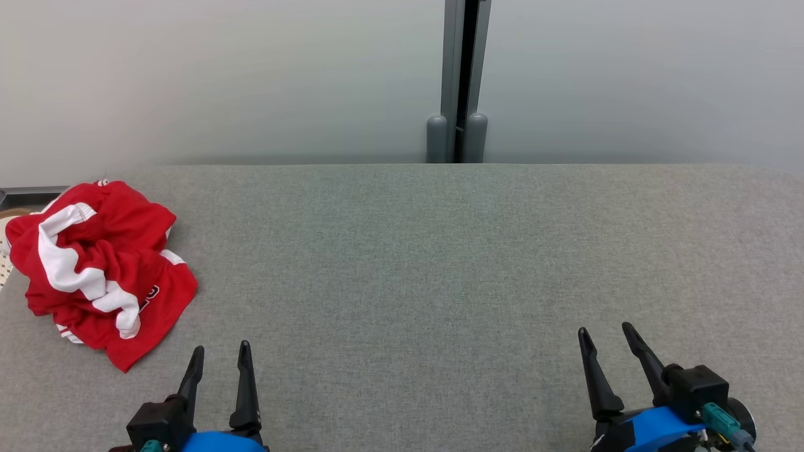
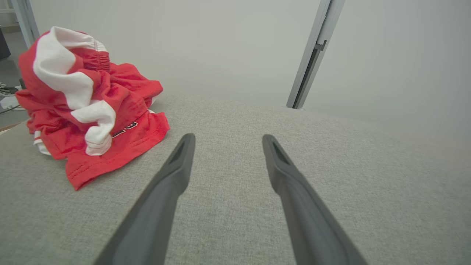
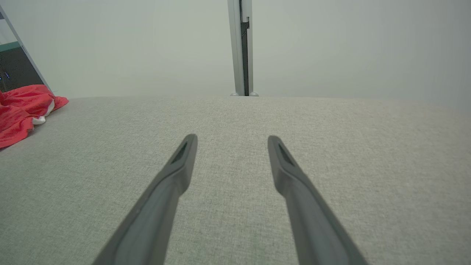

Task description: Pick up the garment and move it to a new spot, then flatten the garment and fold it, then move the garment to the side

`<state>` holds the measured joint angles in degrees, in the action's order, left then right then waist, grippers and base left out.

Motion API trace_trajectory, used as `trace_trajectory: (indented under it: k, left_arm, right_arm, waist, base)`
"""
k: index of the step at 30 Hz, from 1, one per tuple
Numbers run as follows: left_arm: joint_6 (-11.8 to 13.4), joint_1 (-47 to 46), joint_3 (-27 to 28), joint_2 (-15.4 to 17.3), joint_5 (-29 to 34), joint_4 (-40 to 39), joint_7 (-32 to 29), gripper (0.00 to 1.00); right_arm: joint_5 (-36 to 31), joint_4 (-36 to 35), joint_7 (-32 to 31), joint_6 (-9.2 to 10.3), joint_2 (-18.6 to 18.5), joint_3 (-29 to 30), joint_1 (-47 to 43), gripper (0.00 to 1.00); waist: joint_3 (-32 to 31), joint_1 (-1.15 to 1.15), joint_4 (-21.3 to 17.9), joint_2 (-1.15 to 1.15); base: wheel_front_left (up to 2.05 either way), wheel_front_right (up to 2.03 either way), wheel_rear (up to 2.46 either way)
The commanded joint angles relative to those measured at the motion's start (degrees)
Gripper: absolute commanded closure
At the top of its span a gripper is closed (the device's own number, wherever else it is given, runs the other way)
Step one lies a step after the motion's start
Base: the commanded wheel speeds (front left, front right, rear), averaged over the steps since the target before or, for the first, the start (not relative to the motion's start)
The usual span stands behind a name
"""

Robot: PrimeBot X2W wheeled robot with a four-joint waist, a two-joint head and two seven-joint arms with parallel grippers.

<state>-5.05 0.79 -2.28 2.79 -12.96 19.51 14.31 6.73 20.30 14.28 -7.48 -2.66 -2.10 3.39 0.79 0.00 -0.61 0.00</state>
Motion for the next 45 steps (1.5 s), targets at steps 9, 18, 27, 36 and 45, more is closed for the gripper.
trace_trajectory:
  k: [9,18,27,36,45]
  left_arm:
    - [0.3,-0.78,0.28,0.16,2.33,0.67,0.97,0.0]
    - [0.15,-0.99,0.38,0.16,2.18,1.09,0.97,0.0]
    - [-0.06,-1.26,0.06,0.15,1.68,1.51,0.97,0.0]
    - [0.4,-1.25,-0.45,0.16,1.53,0.95,0.95,0.0]
    - [0.34,0.09,1.9,0.08,2.05,0.4,0.92,0.0]
  right_arm:
    - [-2.88,0.34,1.04,-0.02,-0.38,-0.35,0.71,0.0]
    - [-2.53,0.55,1.04,-0.02,-0.38,-0.25,0.76,0.0]
    - [-2.59,0.51,1.04,-0.02,-0.38,0.39,0.64,0.0]
    - [-3.59,0.16,1.03,-0.02,-0.3,2.72,-1.3,0.0]
    - [-2.3,0.02,1.01,-0.02,-0.33,-0.15,-0.44,0.0]
  waist:
    - [0.12,0.0,0.02,0.0]
    - [0.05,0.0,-0.01,0.0]
    - [0.02,0.0,0.45,0.0]
    - [-0.6,0.0,8.76,0.0]
    - [-1.49,0.0,18.98,0.0]
  base:
    - [0.0,0.0,0.0]
    - [0.0,0.0,0.0]
    - [0.0,0.0,0.0]
    - [0.0,0.0,0.0]
    - [0.0,0.0,0.0]
